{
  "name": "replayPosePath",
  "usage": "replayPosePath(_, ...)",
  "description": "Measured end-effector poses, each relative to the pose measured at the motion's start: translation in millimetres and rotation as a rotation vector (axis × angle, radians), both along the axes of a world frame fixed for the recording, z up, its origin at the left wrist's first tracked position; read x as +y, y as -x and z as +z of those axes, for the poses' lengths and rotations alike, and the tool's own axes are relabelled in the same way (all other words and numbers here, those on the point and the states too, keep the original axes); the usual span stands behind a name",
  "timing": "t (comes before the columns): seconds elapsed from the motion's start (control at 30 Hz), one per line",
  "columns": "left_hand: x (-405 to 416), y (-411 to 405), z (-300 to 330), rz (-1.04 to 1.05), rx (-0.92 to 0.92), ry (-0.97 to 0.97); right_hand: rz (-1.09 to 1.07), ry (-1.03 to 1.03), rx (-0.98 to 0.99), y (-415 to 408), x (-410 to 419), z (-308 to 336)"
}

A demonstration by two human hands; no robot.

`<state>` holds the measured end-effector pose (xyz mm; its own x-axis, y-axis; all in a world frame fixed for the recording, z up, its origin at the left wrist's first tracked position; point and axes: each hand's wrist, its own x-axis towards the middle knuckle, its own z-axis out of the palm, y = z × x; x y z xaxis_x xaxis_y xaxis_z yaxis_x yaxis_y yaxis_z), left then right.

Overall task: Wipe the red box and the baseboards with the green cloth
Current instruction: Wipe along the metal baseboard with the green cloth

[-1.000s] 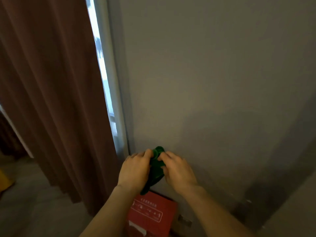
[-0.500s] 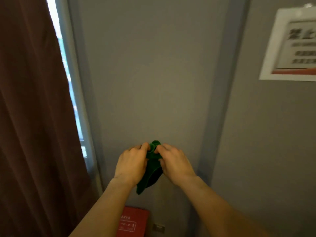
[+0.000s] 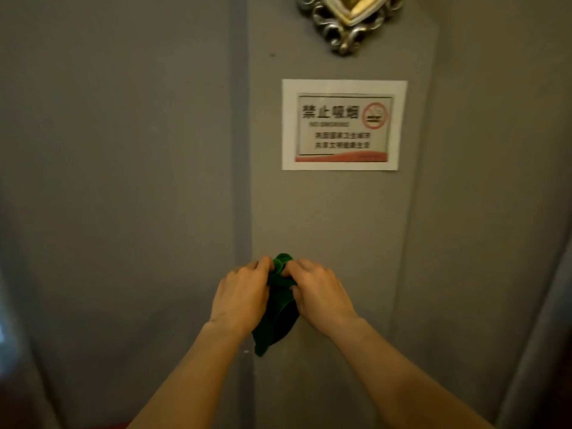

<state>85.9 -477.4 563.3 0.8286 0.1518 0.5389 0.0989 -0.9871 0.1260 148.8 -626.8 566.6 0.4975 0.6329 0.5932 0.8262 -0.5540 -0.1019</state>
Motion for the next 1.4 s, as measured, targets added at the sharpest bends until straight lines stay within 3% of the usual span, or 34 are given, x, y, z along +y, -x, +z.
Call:
replayPosePath(0.27, -111, -52, 13, -0.073, -0.016, 0.008, -0.074, -0.034, -0.017, -45, -111, 10)
replayPosePath(0.5, -144, -85, 8, -0.076, 0.024, 0.006, -0.069, -0.065, 0.006, -81, -144, -3)
replayPosePath(0.9, -104, -129, -53, -0.039, 0.164, 0.039, -0.063, 0.004, 0.142, -126, -104, -64)
replayPosePath(1.4, -45, -169, -177, -0.043, 0.333, 0.161, -0.114, 0.135, 0.332, -161, -43, -178)
